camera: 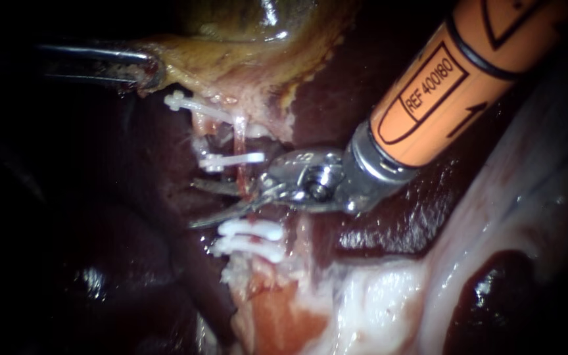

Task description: Go to the cutting position right tube

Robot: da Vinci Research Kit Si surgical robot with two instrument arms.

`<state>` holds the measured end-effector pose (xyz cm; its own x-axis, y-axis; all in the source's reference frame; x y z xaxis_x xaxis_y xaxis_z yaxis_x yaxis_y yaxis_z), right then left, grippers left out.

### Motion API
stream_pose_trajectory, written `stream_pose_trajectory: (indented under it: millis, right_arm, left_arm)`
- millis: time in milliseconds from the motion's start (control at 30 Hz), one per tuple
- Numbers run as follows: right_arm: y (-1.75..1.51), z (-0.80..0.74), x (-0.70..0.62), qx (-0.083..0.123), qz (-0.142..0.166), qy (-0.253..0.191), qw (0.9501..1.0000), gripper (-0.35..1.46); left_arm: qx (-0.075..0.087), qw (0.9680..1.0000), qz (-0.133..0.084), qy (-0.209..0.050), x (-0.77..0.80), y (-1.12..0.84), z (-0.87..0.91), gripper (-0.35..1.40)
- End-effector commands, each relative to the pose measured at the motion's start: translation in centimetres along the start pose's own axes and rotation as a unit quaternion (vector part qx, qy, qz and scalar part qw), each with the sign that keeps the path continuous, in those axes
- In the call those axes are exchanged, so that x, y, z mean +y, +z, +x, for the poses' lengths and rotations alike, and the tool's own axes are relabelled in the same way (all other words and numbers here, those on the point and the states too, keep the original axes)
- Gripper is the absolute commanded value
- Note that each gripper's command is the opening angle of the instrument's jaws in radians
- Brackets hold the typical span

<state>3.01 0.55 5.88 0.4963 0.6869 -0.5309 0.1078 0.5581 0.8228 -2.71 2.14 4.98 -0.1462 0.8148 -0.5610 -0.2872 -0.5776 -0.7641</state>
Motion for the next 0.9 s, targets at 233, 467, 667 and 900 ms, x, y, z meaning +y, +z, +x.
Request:
stream_pose_trajectory:
  millis: [233,467,667,900]
  right_arm:
    - [0.0,0.17,-0.25,0.02,0.037,-0.006,0.9991,1.43]
    - [-0.02,0.31,-0.38,0.031,0.059,-0.007,0.9977,1.45]
    - [-0.02,0.3,-0.37,0.031,0.059,-0.008,0.9977,1.45]
    - [-0.02,0.3,-0.37,0.031,0.06,-0.008,0.9977,1.45]
  left_arm:
    - [0.0,1.0,0.0,0.0,0.0,0.0,0.0,-0.35]
    - [0.0,1.0,0.0,0.0,0.0,0.0,0.0,-0.35]
    - [0.0,1.0,0.0,0.0,0.0,0.0,0.0,-0.35]
    - [0.0,1.0,0.0,0.0,0.0,0.0,0.0,-0.35]
